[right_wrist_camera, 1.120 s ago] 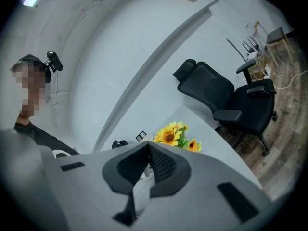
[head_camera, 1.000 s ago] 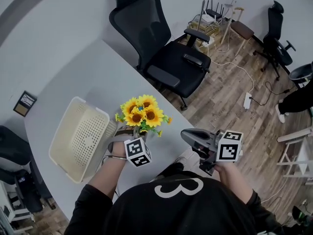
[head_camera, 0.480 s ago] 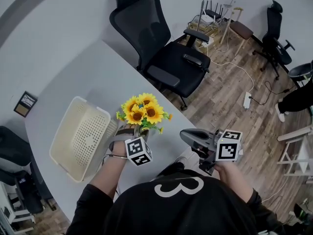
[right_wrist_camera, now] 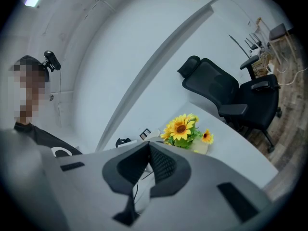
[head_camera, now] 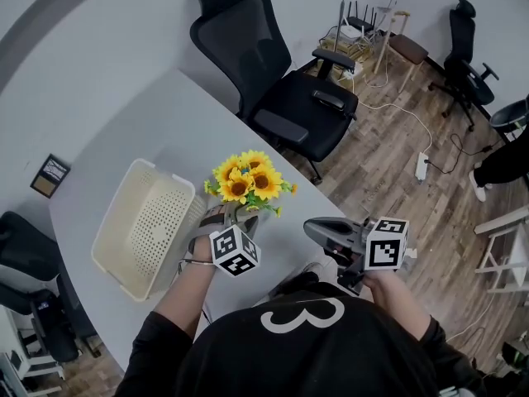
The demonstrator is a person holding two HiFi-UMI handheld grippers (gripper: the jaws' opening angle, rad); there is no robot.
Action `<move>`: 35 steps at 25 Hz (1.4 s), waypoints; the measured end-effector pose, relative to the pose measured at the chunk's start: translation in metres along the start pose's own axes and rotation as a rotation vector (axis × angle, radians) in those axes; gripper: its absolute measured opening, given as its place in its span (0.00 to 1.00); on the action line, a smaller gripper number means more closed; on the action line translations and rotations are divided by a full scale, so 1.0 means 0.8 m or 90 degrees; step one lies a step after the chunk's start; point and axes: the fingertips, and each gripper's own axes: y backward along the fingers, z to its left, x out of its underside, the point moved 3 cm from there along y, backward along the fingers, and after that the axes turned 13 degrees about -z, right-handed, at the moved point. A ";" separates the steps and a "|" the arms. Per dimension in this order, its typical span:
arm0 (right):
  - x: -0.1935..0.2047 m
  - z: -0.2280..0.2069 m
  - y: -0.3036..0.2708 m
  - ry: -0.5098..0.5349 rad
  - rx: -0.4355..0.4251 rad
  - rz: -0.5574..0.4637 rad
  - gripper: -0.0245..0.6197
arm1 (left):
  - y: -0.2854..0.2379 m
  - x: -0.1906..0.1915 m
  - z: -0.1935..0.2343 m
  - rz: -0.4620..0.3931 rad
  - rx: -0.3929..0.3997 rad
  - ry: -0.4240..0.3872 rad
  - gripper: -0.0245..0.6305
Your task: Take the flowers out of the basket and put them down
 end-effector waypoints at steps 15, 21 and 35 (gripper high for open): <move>0.045 0.057 0.006 0.044 -0.016 0.036 0.05 | 0.090 -0.026 -0.031 -0.129 0.014 0.238 0.28; 0.039 0.088 0.005 0.071 -0.070 0.044 0.05 | 0.165 -0.090 -0.046 -0.256 0.001 0.333 0.11; 0.042 0.158 0.103 0.105 -0.170 0.087 0.05 | 0.266 -0.220 -0.148 -0.401 -0.068 0.561 0.05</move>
